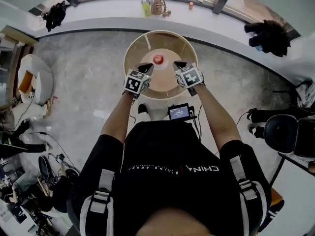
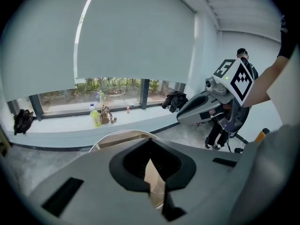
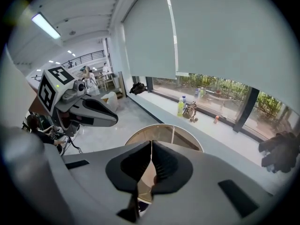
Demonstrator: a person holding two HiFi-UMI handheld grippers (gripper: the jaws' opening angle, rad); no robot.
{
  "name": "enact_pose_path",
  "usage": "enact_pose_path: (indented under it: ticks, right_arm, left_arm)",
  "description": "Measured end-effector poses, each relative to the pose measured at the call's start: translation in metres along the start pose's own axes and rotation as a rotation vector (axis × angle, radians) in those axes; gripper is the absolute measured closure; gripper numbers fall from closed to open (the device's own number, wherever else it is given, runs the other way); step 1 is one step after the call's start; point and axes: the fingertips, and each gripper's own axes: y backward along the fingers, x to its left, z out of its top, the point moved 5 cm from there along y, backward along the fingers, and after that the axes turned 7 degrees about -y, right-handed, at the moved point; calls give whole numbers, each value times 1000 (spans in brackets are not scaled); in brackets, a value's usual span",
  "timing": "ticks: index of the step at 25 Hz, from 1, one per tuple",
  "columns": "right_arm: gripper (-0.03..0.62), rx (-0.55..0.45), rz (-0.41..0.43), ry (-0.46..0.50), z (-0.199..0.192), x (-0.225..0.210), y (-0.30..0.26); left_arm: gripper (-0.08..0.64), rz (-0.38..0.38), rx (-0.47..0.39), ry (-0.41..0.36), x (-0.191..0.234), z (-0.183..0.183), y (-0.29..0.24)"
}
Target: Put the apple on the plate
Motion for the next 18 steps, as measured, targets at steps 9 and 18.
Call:
enact_pose_path:
  ticks: [9,18]
  right_arm:
    - [560,-13,4,18,-46,72,40]
    - [560,-26,-59,-33,-104,222,74]
  left_arm:
    - [543,-11,-4,-34,-60,-47,66]
    - [543,-154,-56,-13,-117,-143,202]
